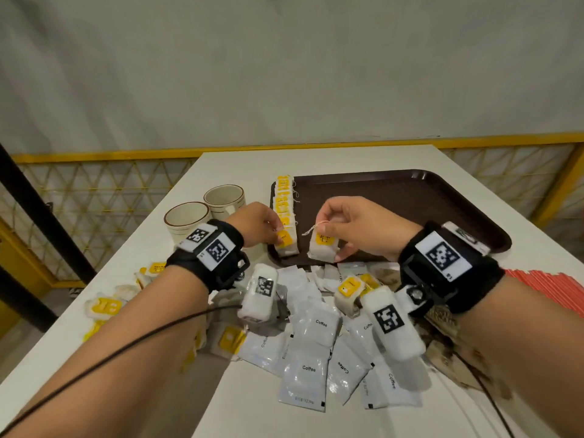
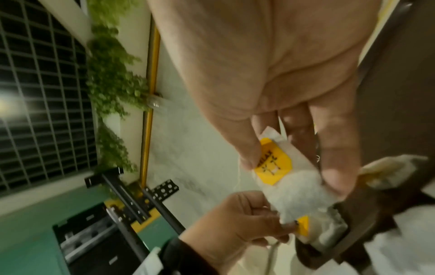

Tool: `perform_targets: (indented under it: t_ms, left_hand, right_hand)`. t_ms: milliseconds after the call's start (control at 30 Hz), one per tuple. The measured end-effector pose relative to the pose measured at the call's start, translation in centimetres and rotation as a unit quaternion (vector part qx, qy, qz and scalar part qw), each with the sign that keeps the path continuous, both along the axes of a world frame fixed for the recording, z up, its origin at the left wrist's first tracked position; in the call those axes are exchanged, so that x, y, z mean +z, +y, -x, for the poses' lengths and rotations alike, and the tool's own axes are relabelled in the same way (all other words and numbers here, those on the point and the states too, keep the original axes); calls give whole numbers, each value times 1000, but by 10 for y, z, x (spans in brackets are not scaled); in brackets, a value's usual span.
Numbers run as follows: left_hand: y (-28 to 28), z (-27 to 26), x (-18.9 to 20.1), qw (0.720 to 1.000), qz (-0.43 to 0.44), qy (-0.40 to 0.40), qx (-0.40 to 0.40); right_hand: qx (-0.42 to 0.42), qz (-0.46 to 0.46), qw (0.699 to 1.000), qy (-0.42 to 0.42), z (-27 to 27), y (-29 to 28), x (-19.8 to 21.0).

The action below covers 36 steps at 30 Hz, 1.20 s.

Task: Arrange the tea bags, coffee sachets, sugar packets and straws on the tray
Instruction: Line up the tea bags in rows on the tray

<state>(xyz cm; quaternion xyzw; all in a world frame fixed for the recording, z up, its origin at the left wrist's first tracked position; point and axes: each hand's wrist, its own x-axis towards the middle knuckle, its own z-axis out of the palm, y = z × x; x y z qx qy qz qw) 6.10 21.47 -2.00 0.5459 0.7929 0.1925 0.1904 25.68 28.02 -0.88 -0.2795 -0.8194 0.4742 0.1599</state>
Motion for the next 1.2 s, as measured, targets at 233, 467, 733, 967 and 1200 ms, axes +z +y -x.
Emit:
perform_targets:
  t_ms: [233,467,733,967,1200]
  left_hand:
    - [16,8,0,998,29,39,-41]
    - [17,16,-1,999,1,16,-28]
    - [10,32,-3,996,-46,-68,20]
    - [12,25,-9,995,-38,-78,45]
    - [14,19,-11,995,-47,-74,49]
  right_hand:
    - [50,-70,989,-124,43,10,4]
    - [67,-197,961,-185,76,15,-8]
    - [63,-254,941,-214,61,25,8]
    - [141,-281,900,-301,59,17,1]
    - [124,-256,920,-269,62,15,-3]
